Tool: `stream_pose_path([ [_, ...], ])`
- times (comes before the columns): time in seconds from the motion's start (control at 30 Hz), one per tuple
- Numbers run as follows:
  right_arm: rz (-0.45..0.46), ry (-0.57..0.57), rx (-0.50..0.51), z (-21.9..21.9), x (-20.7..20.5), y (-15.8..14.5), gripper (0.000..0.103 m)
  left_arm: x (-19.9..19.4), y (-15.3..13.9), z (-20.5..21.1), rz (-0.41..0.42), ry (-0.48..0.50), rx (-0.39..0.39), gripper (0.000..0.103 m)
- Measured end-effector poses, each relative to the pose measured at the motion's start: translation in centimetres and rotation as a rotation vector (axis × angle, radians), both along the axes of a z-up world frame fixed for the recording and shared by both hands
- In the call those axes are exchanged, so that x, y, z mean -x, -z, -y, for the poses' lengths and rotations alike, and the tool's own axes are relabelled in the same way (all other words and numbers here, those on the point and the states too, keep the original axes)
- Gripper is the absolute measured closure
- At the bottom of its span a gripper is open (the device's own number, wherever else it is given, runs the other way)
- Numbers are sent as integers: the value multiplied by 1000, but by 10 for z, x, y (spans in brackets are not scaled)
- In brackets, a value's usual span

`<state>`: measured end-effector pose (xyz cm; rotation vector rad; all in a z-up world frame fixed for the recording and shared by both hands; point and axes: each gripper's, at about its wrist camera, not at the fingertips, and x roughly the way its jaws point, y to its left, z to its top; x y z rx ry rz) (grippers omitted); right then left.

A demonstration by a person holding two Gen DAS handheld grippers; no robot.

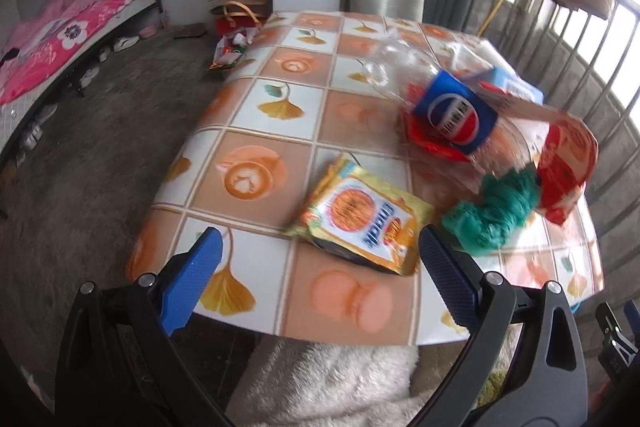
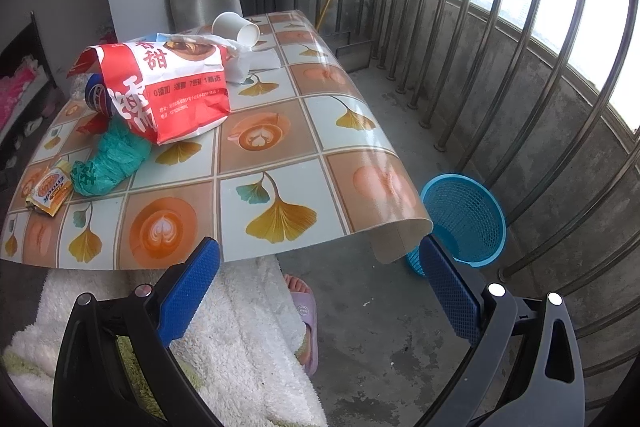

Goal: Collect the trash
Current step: 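Close the left tool on the yellow Enaak packet while the right tool grasps the paper cup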

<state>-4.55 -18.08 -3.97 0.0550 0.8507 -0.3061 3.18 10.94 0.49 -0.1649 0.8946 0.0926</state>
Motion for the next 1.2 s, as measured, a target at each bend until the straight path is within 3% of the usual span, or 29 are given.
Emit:
stream_pose_path([
  [0.13, 24, -26, -20, -5, -12, -3, 6, -4, 9, -22, 56, 16, 152, 9],
  [0.37, 15, -76, -31, -16, -31, 0, 6, -26, 35, -26, -4, 36, 220, 9],
  [0.47, 5, -83, -31, -17, -36, 3, 6, -35, 47, -21, -38, 50, 187, 9],
  [0.57, -5, -80, -37, -16, -40, 5, 6, -39, 55, -16, -53, 64, 131, 26],
  [0.73, -30, -76, -41, -16, -48, 12, 6, -39, 60, -1, -44, 87, -75, 50],
  [0.87, -38, -77, -36, -18, -53, 14, 6, -37, 59, 0, -26, 91, -118, 69],
  [0.93, -36, -73, -27, -17, -55, 13, 6, -37, 57, -4, -20, 93, -102, 85],
  [1.07, -11, -49, 23, -6, -63, 3, 6, -36, 52, -17, -9, 88, -28, 92],
  [1.2, 84, -12, 68, 19, -80, -29, 6, -38, 47, -32, -1, 89, 52, 94],
])
